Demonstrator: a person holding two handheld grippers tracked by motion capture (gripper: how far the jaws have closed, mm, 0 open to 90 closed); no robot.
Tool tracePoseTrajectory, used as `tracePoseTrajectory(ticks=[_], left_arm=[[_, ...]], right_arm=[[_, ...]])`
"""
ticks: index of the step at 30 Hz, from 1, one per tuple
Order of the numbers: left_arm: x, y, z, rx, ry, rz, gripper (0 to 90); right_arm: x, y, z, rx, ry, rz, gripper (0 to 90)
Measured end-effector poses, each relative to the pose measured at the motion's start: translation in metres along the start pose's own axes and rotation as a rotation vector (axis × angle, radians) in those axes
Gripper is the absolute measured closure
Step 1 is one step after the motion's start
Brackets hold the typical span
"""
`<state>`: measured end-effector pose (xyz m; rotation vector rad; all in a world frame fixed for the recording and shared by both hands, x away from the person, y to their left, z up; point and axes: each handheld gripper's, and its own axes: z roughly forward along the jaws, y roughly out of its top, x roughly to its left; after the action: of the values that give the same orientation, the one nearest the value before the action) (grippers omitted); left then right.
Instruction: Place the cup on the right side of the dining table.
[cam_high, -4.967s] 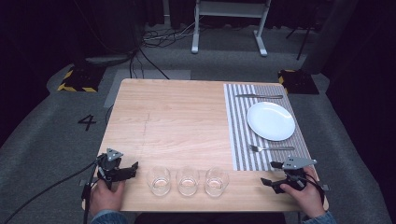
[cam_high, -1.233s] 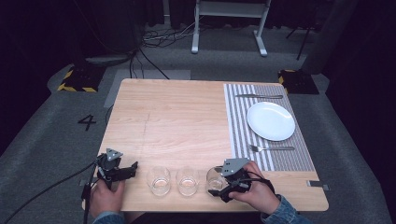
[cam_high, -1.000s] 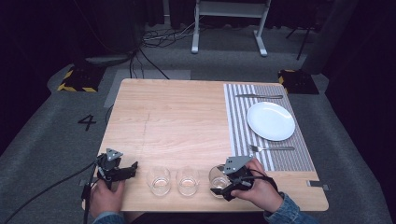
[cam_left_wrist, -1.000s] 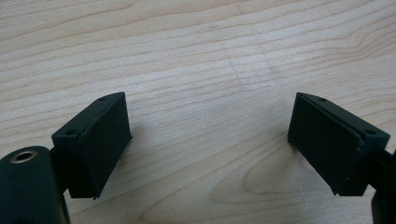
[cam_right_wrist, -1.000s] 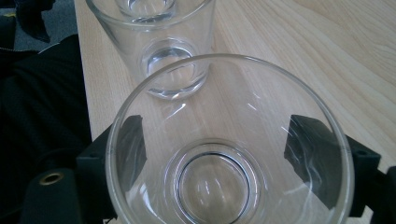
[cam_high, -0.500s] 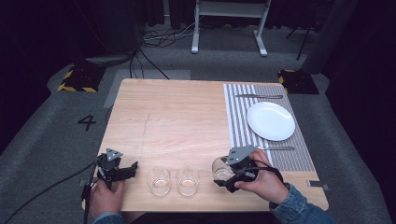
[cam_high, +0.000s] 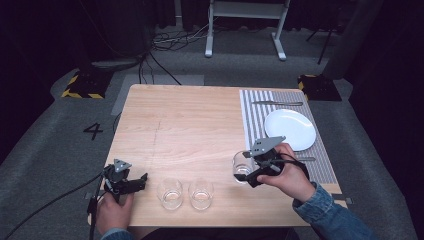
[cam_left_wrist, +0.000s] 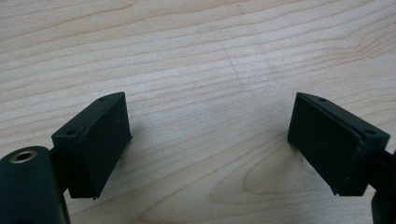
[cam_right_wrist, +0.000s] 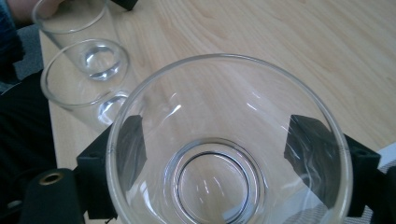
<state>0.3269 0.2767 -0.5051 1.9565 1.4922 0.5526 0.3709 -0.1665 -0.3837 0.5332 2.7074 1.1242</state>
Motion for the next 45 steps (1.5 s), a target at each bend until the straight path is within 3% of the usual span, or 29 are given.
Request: tracePoseTrajectory(ticks=[13,19,26,33,45], left_arm=[[0.000,0.000,0.000,0.000,0.000,0.000,13.2],[0.000,0.000,0.000,0.000,0.000,0.000,13.3],[0.000,0.000,0.000,0.000,-0.001,0.000,13.3],[0.000,0.000,0.000,0.001,0.000,0.000,13.3],[0.001,0.000,0.000,-0.001,0.002,-0.007,13.2]], right_arm=[[-0.032,0.021,-0.013,0.016,-0.063,0.018,18.3],[-0.048,0.027,-0.017,-0.021,-0.101,0.055,18.3],[-0.077,0.037,-0.020,-0.060,-0.144,0.117,18.3],[-0.109,0.045,-0.021,-0.051,-0.223,0.131,18.3],[-0.158,0.044,-0.017,-0.060,-0.297,0.228,18.3]])
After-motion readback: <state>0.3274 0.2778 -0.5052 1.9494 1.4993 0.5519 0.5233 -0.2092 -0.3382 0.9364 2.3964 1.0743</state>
